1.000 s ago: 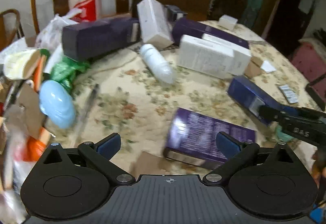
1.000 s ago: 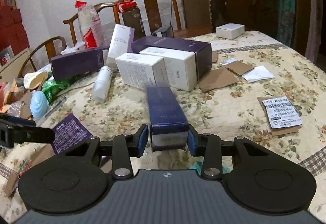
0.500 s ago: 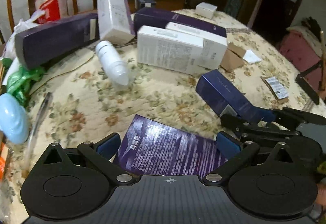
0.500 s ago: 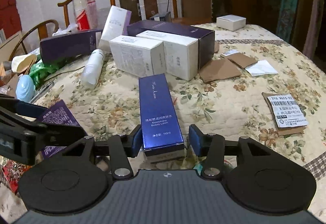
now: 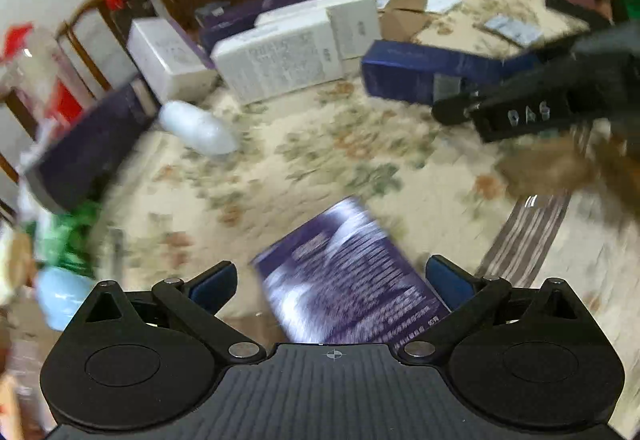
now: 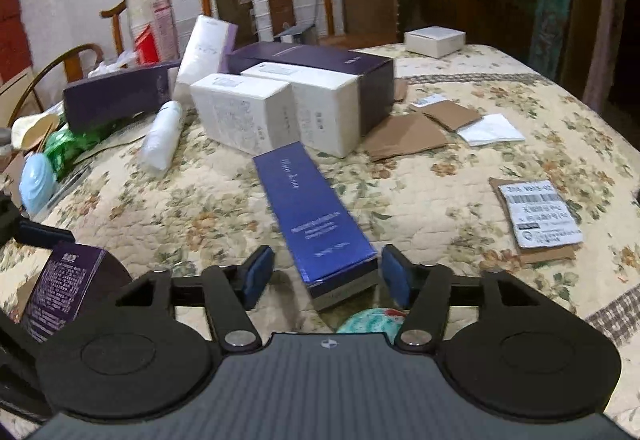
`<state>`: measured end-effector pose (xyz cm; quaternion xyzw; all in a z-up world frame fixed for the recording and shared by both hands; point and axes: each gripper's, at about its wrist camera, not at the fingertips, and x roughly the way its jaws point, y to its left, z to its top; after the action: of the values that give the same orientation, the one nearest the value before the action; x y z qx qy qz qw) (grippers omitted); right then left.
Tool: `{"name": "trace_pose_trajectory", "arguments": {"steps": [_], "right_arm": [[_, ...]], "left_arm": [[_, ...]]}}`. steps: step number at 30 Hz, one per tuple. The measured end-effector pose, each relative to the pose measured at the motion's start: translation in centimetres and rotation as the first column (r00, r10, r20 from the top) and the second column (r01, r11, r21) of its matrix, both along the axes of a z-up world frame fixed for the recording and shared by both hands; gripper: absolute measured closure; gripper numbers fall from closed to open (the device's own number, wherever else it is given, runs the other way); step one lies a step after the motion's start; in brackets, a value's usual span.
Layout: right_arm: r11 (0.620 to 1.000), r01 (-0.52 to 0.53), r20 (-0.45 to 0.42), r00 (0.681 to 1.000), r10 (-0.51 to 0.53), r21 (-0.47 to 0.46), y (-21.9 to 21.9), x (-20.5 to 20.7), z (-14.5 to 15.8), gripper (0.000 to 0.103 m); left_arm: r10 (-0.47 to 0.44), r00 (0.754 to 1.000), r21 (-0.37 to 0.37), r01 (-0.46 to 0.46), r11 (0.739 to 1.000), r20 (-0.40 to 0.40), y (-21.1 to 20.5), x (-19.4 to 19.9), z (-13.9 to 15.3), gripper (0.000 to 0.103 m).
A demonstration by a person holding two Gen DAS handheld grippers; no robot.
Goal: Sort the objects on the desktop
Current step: 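Close the left tool on the purple box while the right tool holds the blue box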
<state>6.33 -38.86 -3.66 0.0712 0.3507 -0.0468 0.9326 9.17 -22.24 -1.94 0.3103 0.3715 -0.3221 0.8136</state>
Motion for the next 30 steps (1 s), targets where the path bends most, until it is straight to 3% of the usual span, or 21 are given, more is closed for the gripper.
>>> {"name": "trace_pose_trajectory", "arguments": {"steps": [2,4,6,8,11,14,15,16,17,19,20,24,26,30], "right_arm": [[1.0,-0.025,0.001,1.0,0.025,-0.015,0.5,0.2,-0.1,0.03],[0.998,-0.04,-0.007,0.999,0.04,-0.043,0.9,0.5,-0.3,0.025],[0.995,-0.053,-0.008,0.999,0.053,-0.088,1.6,0.8,-0.7,0.022],[0.991,-0.058,-0.001,0.998,0.058,-0.118,2.1,0.9,-0.9,0.021],[0.992,-0.052,0.012,0.998,0.054,-0.112,2.0,0.8,-1.0,0.02],[0.992,-0.056,0.024,0.998,0.059,-0.111,1.8,0.7,-1.1,0.021],[0.992,-0.055,0.027,0.998,0.058,-0.112,1.8,0.6,-1.1,0.023],[0.992,-0.047,0.034,0.998,0.051,-0.118,1.9,0.6,-1.1,0.032],[0.992,-0.035,0.044,0.998,0.041,-0.123,1.8,0.4,-1.1,0.049],[0.994,-0.057,0.058,0.996,0.063,-0.098,1.8,0.1,-0.9,0.064],[0.991,-0.056,0.056,0.996,0.063,-0.12,2.1,0.0,-0.9,0.064],[0.995,-0.049,0.07,0.996,0.054,-0.082,2.0,-0.4,-0.8,0.064],[0.998,-0.048,0.081,0.995,0.051,-0.04,1.6,-0.7,-0.6,0.064],[0.998,-0.052,0.104,0.993,0.055,-0.032,1.8,-1.2,0.0,0.064]], "left_arm": [[0.045,0.999,-0.014,-0.045,0.999,0.015,1.4,-0.1,0.5,0.0],[0.134,0.989,-0.067,-0.138,0.988,-0.065,3.0,0.3,0.9,0.0],[0.224,0.963,-0.122,-0.243,0.962,-0.149,4.0,0.5,0.9,0.0],[0.252,0.952,-0.15,-0.278,0.949,-0.172,4.4,0.0,0.5,0.0],[0.321,0.941,-0.114,-0.332,0.936,-0.104,3.9,-1.0,-0.6,0.001],[0.368,0.927,-0.142,-0.375,0.916,-0.072,3.7,-1.6,-0.9,0.001],[0.377,0.924,-0.15,-0.383,0.911,-0.068,3.8,-1.6,-0.9,0.001],[0.382,0.922,-0.158,-0.386,0.909,-0.061,3.8,-1.6,-1.0,0.002],[0.385,0.921,-0.171,-0.389,0.905,-0.055,3.8,-1.7,-1.0,0.007],[0.379,0.924,-0.218,-0.379,0.9,-0.043,3.9,-2.1,-0.7,0.028],[0.383,0.923,-0.232,-0.38,0.895,-0.037,3.8,-2.3,-0.5,0.038],[0.369,0.925,-0.305,-0.38,0.873,-0.096,3.8,-2.0,0.2,0.038],[0.391,0.918,-0.339,-0.39,0.856,-0.069,4.3,-2.1,0.9,0.038],[0.407,0.913,-0.372,-0.384,0.845,-0.018,5.2,-2.3,2.6,0.038]]}}
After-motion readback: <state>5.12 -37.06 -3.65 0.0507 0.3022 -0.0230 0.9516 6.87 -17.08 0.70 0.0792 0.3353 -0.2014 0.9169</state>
